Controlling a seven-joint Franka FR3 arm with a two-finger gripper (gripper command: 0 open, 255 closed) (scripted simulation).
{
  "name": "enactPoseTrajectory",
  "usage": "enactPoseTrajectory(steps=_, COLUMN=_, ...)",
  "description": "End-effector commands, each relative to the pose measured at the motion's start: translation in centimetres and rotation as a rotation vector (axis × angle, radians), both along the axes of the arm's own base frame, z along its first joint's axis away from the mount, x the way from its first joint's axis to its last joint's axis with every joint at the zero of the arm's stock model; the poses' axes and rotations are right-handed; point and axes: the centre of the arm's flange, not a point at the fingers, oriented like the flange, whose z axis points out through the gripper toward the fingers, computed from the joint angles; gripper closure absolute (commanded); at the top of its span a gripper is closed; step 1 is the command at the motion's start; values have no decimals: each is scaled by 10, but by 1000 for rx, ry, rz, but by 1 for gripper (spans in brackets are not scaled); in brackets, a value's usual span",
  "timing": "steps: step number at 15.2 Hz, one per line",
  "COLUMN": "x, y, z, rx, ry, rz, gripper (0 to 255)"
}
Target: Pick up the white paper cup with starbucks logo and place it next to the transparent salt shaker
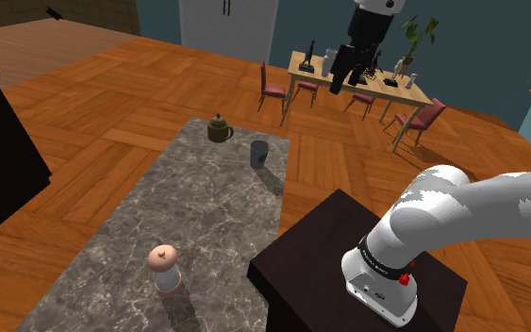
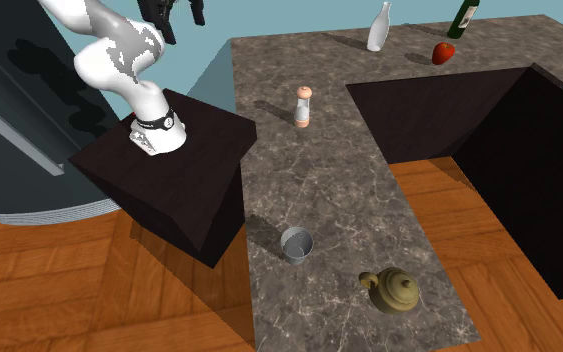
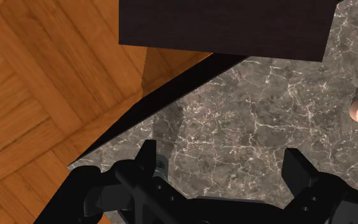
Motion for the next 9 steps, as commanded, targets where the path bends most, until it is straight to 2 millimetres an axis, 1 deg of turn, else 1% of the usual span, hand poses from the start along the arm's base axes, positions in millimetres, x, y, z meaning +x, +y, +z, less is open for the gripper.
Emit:
enactPoseTrajectory(steps=1, x=0, y=0, z=0, rx=0, ry=0, rz=0, gripper=0)
enactPoseTrajectory(steps=9, x=62, y=-40, z=-78, rx=26, ry=2, rz=3, gripper=0)
